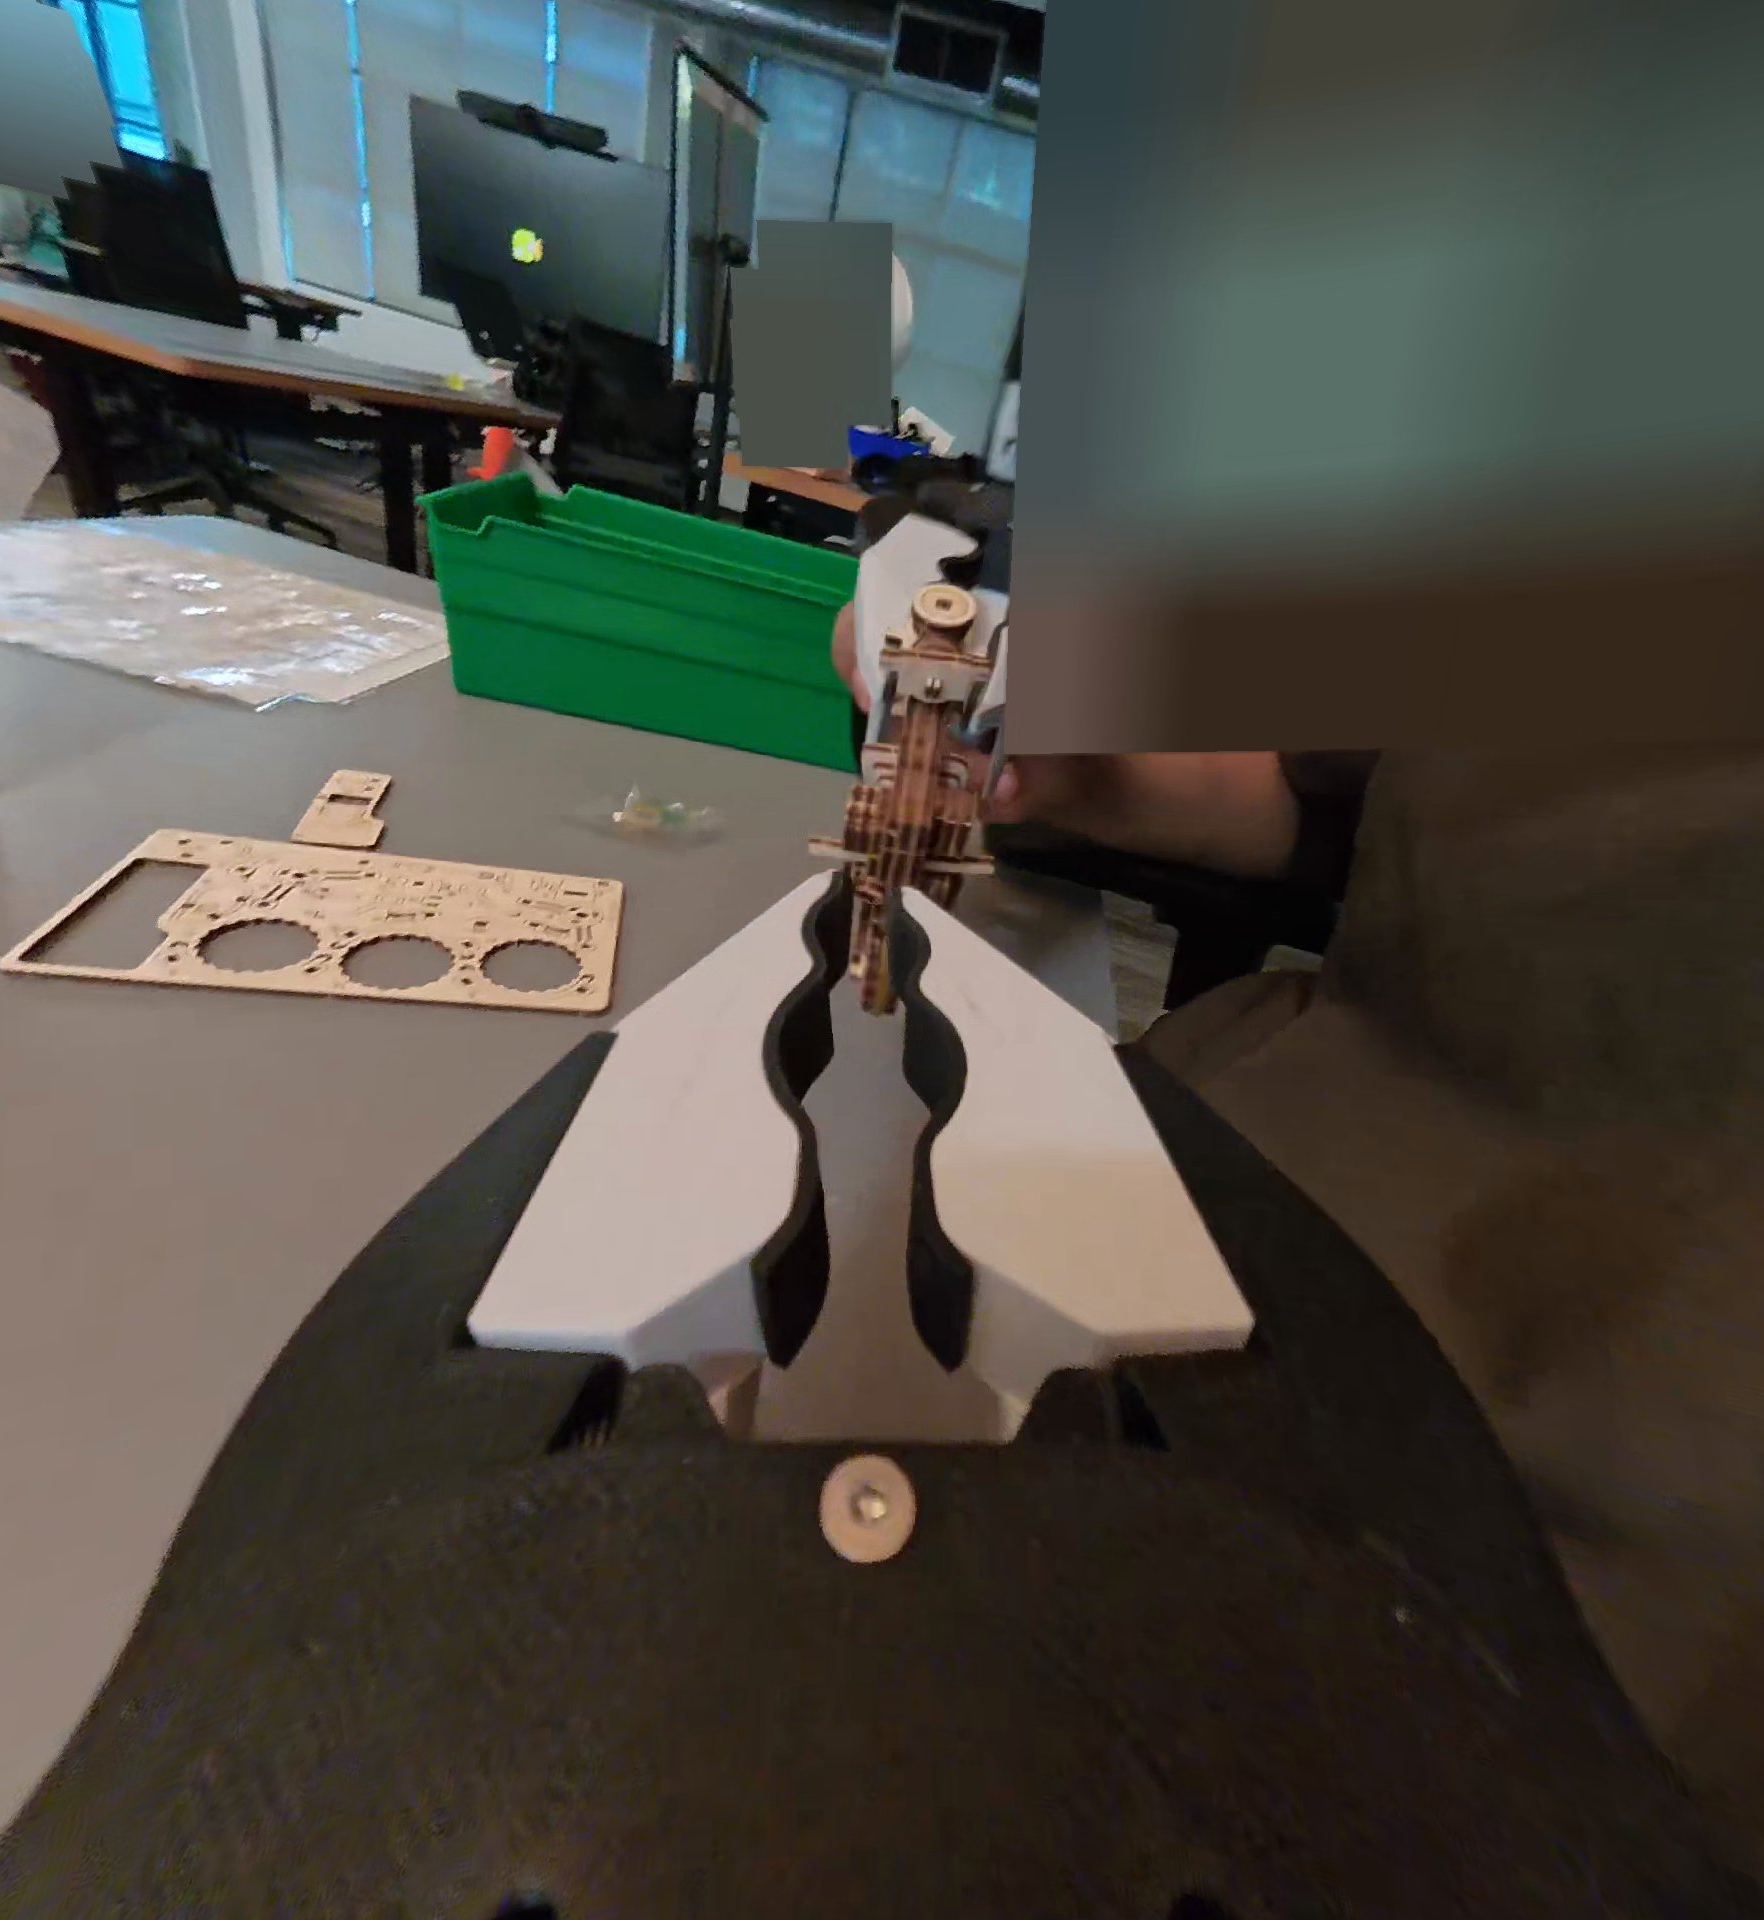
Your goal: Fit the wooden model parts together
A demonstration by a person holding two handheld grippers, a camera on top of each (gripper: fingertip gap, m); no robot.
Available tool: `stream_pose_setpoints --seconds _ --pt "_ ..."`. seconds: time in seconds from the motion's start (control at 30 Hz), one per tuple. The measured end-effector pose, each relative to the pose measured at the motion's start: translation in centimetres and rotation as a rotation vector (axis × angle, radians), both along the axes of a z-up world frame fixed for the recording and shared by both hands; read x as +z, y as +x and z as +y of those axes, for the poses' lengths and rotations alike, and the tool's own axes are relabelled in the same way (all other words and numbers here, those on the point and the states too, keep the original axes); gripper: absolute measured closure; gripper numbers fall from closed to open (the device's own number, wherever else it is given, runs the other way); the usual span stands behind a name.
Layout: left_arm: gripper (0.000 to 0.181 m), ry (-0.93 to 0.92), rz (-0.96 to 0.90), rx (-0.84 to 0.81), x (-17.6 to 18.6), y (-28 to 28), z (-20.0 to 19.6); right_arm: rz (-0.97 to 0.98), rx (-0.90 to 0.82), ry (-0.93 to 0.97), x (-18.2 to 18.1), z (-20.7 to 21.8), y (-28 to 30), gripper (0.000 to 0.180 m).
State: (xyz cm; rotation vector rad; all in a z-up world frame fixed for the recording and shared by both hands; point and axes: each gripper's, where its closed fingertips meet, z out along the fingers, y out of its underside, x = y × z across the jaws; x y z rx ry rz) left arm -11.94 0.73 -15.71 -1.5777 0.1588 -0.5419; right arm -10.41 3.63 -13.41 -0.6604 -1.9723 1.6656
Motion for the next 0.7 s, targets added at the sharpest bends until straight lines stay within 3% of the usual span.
stream_pose_setpoints --seconds 0.2,0.7 --pt "0.178 0.09 -0.125 -0.073 2.4 1.2 -0.3 -0.151 0.174 -0.273 0.7 -0.7 0.8 0.165" --pt "0.178 0.023 -0.132 -0.057 1.5 1.7 0.2 -0.158 0.149 -0.141 -1.2 -2.5 0.0 0.166"
